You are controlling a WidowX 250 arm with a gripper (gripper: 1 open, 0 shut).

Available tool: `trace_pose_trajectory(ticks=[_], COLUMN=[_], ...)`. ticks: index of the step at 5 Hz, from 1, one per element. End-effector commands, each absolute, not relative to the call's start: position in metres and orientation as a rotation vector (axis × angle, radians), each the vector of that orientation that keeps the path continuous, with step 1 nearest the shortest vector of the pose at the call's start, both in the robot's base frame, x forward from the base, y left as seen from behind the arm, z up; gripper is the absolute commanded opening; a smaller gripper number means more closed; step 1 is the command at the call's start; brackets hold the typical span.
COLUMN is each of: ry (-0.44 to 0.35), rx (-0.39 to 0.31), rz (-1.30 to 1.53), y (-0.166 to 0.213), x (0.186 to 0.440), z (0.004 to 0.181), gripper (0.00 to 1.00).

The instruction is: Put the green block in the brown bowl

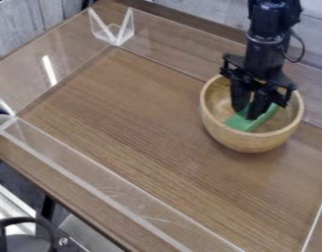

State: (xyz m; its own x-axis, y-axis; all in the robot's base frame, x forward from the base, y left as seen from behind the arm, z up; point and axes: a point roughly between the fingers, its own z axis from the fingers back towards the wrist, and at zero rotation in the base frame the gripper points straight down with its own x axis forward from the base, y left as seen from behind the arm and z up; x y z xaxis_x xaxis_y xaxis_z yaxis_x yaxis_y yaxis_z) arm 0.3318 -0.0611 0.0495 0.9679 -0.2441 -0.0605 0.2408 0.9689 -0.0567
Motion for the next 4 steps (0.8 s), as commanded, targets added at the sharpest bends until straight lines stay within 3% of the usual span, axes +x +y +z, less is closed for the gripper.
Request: trace_pose_trajectory(ticks=[1, 4], ry=[0.011, -0.002], rx=[-0.047, -0.046], rz=[-0.257, -0.227], y=[-0.0658, -0.0673], x=[0.3435, 0.3493], z=[0.0658, 0.0616], gripper=[1.0, 1.0])
